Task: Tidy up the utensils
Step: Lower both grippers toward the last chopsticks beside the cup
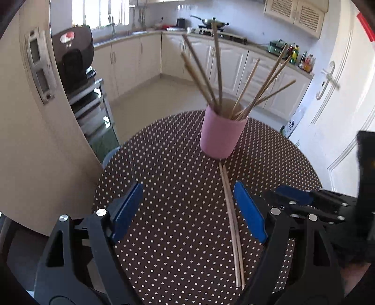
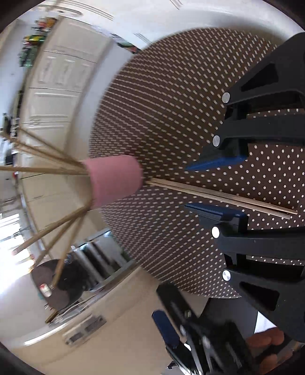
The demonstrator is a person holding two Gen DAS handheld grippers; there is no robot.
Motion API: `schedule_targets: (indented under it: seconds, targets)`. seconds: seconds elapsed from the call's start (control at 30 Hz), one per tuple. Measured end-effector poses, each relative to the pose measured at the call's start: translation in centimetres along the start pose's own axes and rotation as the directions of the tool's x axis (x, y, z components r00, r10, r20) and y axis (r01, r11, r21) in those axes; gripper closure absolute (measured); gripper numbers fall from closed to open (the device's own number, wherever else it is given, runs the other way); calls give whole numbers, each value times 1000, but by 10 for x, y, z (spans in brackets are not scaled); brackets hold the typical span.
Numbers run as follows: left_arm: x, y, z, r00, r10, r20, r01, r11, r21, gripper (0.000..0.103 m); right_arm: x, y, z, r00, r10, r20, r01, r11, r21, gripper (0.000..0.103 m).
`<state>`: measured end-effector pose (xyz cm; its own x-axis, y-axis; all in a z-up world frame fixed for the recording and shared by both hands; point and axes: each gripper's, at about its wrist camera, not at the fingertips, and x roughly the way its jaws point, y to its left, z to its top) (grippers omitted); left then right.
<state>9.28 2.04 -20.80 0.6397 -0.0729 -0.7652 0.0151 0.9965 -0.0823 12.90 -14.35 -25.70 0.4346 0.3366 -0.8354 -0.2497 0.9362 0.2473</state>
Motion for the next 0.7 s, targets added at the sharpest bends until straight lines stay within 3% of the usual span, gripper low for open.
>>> schedule_targets:
  seconds: [0.23,0.7]
  targets:
    - [16,9,-2,999,1,-44,-3,999,-33,23,48,-10,-2,993,32,-116,-25,998,65,76]
    - [37,24,5,996,48,-76,-55,995,-88,23,83,-3,3,980,-6,-199,10,1000,17,76]
